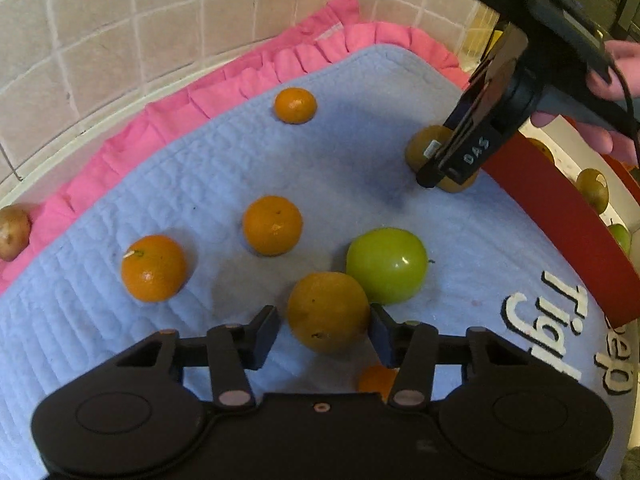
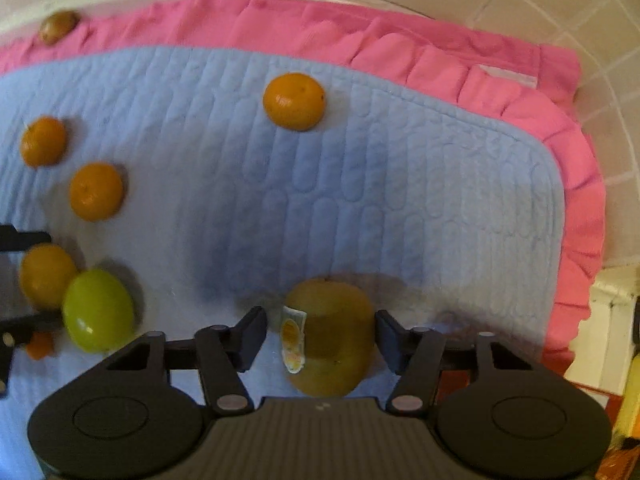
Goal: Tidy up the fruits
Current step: 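Close the left gripper on an orange while the right grips a kiwi, then carry the orange and kiwi toward the red box with both grippers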
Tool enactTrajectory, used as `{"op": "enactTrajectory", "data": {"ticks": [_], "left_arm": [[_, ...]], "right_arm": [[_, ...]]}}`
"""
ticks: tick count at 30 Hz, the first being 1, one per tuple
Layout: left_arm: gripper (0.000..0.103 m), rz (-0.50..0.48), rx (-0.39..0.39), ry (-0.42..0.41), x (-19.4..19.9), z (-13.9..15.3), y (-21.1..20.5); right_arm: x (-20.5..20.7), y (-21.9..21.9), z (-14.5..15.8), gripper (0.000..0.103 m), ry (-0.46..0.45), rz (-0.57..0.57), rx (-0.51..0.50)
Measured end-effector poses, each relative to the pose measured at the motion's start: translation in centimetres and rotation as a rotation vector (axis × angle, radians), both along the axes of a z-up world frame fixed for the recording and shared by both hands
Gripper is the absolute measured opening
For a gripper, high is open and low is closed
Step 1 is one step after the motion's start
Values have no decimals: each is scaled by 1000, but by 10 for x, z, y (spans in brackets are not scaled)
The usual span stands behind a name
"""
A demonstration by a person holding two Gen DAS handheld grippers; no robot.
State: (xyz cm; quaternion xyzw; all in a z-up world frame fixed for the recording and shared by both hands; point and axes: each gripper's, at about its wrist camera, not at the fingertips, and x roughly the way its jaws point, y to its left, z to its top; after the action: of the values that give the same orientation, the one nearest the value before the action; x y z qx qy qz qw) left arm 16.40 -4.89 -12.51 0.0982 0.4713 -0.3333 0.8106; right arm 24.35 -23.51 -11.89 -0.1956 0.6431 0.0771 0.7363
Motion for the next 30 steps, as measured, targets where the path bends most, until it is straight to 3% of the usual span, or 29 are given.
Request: {"op": "enactTrajectory", "data": {"ticks": [7,9,12,15,20,25,30], "left_arm": [[48,47,-2,-17,-4,3,2],[48,81,20,-54,-9,8,5],[47,124,27,-105,-17,22,14],[46,172,1,-125,-23,40,26],[46,211,-22,-153,-31,68,31],[46,142,-41,-209,-36,94,-3],[46,-7,-101,-277,-40,122,-67]], "right_arm": [[-20,10,3,52,-81,77,-38],[-28,11,10,52,-105,65,-4],[-40,5,32,52,-143,7,138],[-58,-10,57,52,-195,-95,363],[-104,-25,75,52,-223,-216,624],[-150,-42,88,52,-242,-256,702],[-186,-101,128,52,-413,-378,653]]}}
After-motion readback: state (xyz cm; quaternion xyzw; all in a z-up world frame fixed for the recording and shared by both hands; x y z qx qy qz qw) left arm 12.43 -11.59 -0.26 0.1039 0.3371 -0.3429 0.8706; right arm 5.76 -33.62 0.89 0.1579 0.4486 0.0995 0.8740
